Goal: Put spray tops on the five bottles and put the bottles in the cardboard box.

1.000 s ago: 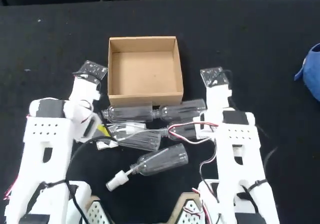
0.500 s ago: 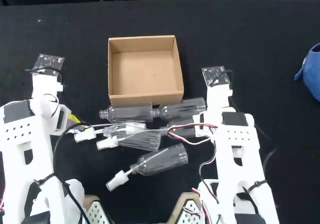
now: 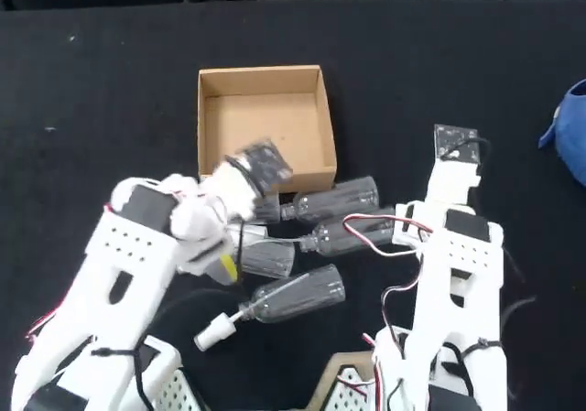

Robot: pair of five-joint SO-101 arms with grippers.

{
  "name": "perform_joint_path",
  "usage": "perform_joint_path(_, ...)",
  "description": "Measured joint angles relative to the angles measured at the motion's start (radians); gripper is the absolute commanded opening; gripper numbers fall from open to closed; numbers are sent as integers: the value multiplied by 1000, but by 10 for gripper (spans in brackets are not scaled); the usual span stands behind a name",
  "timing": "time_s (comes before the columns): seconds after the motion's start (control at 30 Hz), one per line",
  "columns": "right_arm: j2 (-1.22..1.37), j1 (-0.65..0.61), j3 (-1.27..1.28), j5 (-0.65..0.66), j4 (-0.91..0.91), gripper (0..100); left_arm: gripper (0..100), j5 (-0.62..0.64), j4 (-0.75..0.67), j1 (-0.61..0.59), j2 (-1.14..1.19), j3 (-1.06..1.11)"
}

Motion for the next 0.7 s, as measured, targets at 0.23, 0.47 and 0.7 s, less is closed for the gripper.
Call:
perform_joint_path(0.23,0,8,0,-3,0,296,242,-44,-150,68,0,103)
perform_joint_path(0.47,0,8,0,-3,0,296,242,-46,-296,72,0,232)
perform_joint_path(0.7,0,8,0,-3,0,296,241,-52,-305,78,103,239)
